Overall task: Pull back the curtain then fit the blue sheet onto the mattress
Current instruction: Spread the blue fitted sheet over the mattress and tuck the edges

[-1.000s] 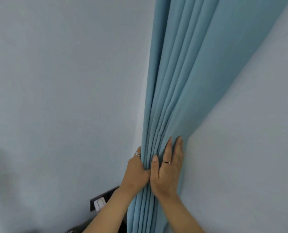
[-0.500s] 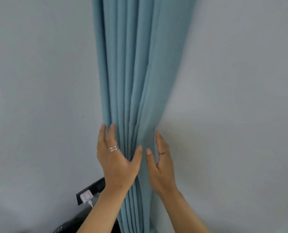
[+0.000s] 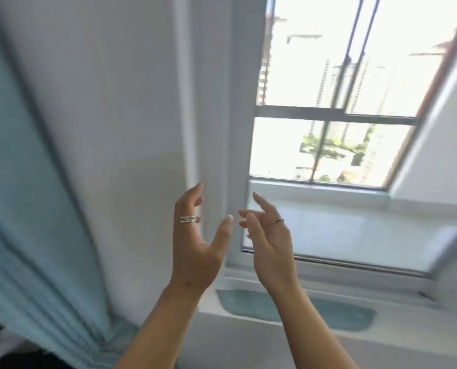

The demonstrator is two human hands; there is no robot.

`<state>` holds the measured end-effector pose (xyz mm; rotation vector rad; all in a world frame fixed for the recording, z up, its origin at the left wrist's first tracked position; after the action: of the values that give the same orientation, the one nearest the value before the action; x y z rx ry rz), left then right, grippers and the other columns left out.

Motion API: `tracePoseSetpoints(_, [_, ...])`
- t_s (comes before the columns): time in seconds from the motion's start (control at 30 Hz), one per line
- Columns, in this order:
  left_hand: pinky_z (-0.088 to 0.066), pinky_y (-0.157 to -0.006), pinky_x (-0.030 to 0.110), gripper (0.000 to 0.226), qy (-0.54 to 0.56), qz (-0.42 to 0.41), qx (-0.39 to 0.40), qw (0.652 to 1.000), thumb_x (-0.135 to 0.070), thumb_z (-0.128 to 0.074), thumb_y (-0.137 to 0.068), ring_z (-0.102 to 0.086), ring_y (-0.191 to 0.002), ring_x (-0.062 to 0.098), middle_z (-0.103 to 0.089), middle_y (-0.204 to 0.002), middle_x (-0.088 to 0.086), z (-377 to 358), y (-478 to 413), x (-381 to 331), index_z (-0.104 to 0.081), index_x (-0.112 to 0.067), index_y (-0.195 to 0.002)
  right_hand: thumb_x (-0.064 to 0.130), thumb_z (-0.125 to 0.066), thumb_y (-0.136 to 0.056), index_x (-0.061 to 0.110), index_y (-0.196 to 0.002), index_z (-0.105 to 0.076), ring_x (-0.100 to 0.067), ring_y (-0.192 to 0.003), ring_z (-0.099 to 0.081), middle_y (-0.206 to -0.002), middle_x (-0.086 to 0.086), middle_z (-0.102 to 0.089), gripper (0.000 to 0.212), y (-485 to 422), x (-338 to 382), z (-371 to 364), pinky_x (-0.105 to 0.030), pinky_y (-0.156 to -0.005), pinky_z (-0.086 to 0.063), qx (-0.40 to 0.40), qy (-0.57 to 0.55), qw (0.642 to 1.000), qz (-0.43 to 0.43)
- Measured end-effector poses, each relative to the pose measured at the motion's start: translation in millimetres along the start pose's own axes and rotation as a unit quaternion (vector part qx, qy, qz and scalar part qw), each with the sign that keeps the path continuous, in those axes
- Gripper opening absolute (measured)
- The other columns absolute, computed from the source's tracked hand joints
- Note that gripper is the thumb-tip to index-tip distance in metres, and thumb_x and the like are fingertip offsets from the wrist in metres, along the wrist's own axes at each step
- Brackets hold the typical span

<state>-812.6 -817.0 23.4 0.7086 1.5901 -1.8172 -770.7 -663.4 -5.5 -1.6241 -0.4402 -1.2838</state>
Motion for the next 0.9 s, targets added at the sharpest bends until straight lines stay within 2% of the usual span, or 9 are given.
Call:
tracePoseSetpoints(0.07, [-0.047,-0.094,0.019,0.059,0.033,0.015,0.046,0.998,-0.044,-0.062,-0.085,-0.053,-0.123,0.008,-0.05,-0.137,-0.015,-53,15,-11,-0.043,-0.029,-0.139,0.043,-0.051,-0.095,0.039,-0.134,-0.053,-0.01,-0.093,-0.071,-0.104,0.012,-0.073,0.039,11,-7,64,-0.028,-0.079,-0.056,-0.055,0.029,0.998,-0.017])
tracePoseSetpoints(0.13, [-0.049,-0.089,0.021,0.052,0.073,0.036,0.115,0.99,-0.039,-0.063,-0.086,-0.057,-0.117,0.007,-0.054,-0.133,-0.014,-110,31,-23,-0.049,-0.027,-0.134,0.037,-0.051,-0.097,0.037,-0.129,-0.057,-0.01,-0.09,-0.072,-0.099,0.01,-0.075,0.033,27,-13,126,-0.032,-0.079,-0.055,-0.114,0.057,0.991,-0.039])
tracePoseSetpoints(0.27, [-0.051,-0.077,0.016,0.038,0.155,0.041,0.251,0.955,-0.034,-0.064,-0.086,-0.065,-0.102,0.004,-0.064,-0.121,-0.018,-207,60,-53,-0.057,-0.03,-0.123,0.037,-0.051,-0.096,0.037,-0.116,-0.064,-0.012,-0.078,-0.073,-0.087,0.006,-0.076,0.024,61,-3,232,-0.016,-0.067,-0.05,-0.238,0.108,0.962,-0.073])
tracePoseSetpoints(0.4, [-0.051,-0.069,0.014,0.028,0.235,0.04,0.362,0.901,-0.034,-0.064,-0.086,-0.067,-0.092,0.003,-0.07,-0.106,-0.017,-282,97,-84,-0.062,-0.034,-0.114,0.037,-0.053,-0.094,0.036,-0.104,-0.067,-0.014,-0.076,-0.072,-0.084,0.002,-0.075,0.017,114,18,310,-0.015,-0.066,-0.05,-0.354,0.165,0.916,-0.096])
tracePoseSetpoints(0.47, [-0.052,-0.066,0.017,0.023,0.277,0.037,0.421,0.863,-0.036,-0.063,-0.085,-0.068,-0.085,0.006,-0.071,-0.096,-0.014,-318,125,-103,-0.065,-0.032,-0.108,0.036,-0.054,-0.094,0.034,-0.1,-0.068,-0.013,-0.075,-0.071,-0.083,0.002,-0.075,0.015,152,29,344,-0.014,-0.066,-0.05,-0.424,0.195,0.879,-0.102])
tracePoseSetpoints(0.63, [-0.058,-0.072,0.047,0.016,0.344,0.06,0.546,0.761,-0.036,-0.065,-0.083,-0.068,-0.074,0.025,-0.071,-0.085,0.006,-375,210,-147,-0.068,-0.031,-0.097,0.03,-0.056,-0.094,0.027,-0.093,-0.071,-0.021,-0.071,-0.07,-0.081,-0.006,-0.074,0.015,251,43,390,-0.022,-0.066,-0.051,-0.543,0.206,0.801,-0.143])
tracePoseSetpoints(0.73, [-0.057,-0.072,0.043,0.02,0.356,0.047,0.639,0.681,-0.043,-0.064,-0.078,-0.069,-0.071,0.022,-0.072,-0.083,0.008,-396,270,-184,-0.068,-0.032,-0.094,0.031,-0.056,-0.09,0.025,-0.088,-0.071,-0.02,-0.065,-0.069,-0.076,-0.006,-0.074,0.016,308,54,413,-0.019,-0.062,-0.05,-0.602,0.22,0.754,-0.145])
tracePoseSetpoints(0.83, [-0.056,-0.074,0.037,0.012,0.351,0.025,0.712,0.607,-0.028,-0.064,-0.082,-0.068,-0.071,0.021,-0.072,-0.082,0.004,-421,329,-217,-0.068,-0.03,-0.093,0.028,-0.056,-0.091,0.027,-0.084,-0.071,-0.018,-0.062,-0.067,-0.073,-0.006,-0.073,0.017,358,57,446,-0.019,-0.06,-0.049,-0.657,0.225,0.702,-0.157])
tracePoseSetpoints(0.9, [-0.057,-0.073,0.033,0.011,0.343,0.01,0.741,0.578,-0.016,-0.066,-0.086,-0.068,-0.069,0.018,-0.072,-0.08,0.003,-442,362,-236,-0.068,-0.024,-0.093,0.027,-0.055,-0.091,0.028,-0.083,-0.07,-0.018,-0.062,-0.067,-0.073,-0.007,-0.073,0.017,384,52,471,-0.023,-0.062,-0.051,-0.68,0.217,0.679,-0.172])
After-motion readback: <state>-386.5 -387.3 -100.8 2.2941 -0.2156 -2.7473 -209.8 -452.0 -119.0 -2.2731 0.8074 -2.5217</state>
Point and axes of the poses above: each hand's wrist, its own y-axis away from the middle knuckle, its own z-axis out of the back of the hand, x = y × z, the point moved 7 cm from there along -y, towards the middle knuckle
